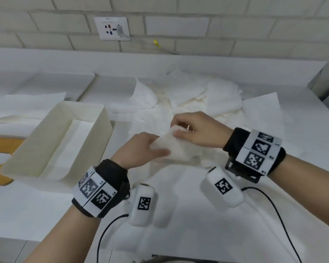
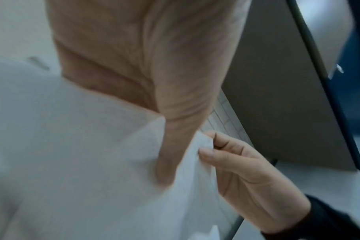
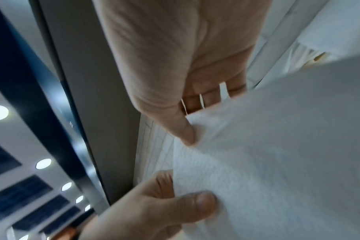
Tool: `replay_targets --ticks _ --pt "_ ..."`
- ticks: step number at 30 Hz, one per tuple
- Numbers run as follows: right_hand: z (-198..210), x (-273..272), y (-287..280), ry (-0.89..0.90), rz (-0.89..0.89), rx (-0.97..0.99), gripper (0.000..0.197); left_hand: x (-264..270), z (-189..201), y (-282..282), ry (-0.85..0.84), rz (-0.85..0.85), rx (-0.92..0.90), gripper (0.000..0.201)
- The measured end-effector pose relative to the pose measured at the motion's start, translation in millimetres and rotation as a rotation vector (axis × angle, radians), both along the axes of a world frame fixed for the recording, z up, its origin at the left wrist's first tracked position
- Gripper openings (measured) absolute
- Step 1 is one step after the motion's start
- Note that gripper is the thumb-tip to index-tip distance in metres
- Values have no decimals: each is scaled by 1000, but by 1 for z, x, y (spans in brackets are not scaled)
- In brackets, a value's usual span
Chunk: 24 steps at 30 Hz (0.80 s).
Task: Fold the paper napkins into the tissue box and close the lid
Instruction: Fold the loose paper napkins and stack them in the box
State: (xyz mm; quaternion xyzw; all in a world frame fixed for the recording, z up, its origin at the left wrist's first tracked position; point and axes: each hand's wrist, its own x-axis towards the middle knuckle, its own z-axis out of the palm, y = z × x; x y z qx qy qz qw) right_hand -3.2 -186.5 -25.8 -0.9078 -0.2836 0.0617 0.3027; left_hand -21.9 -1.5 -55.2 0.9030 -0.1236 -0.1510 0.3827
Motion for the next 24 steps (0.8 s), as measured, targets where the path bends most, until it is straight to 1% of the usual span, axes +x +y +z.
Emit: replay_targets --ticks 1,2,3,5,6,7,8,10,11,14,17,19,22,24 --pt "3 1 -1 -4 -48 95 5 0 2 0 -19 48 -73 13" --pt "7 2 -2 2 -88 163 12 1 3 0 -30 98 -143 15" --pt "10 3 -3 18 -112 201 24 1 5 0 -39 142 -206 15" --pt "14 5 -6 67 -118 202 51 4 8 4 -44 206 -297 12" --pt "15 6 -6 69 -112 192 59 5 9 6 -36 234 -336 11" --pt "14 8 -7 42 -116 183 58 5 10 9 -24 255 -370 10" --pt "13 11 -7 6 -134 187 47 6 10 12 -16 269 -389 9" --pt "13 16 -5 -48 -182 261 15 4 8 16 10 265 -388 8" --pt "13 17 -4 -56 -196 309 4 2 7 17 33 251 -388 7" --pt "17 24 -3 -99 -249 391 5 -4 0 20 105 212 -379 12" --pt "21 31 -5 -121 -297 442 6 -9 -4 21 150 177 -365 6" --pt "21 32 -4 -74 -259 428 6 -9 -5 22 142 168 -367 8" --pt "17 27 4 67 -137 377 11 -6 -3 20 84 217 -438 10" --pt "14 27 11 82 -131 368 11 -5 -1 17 62 256 -502 8"
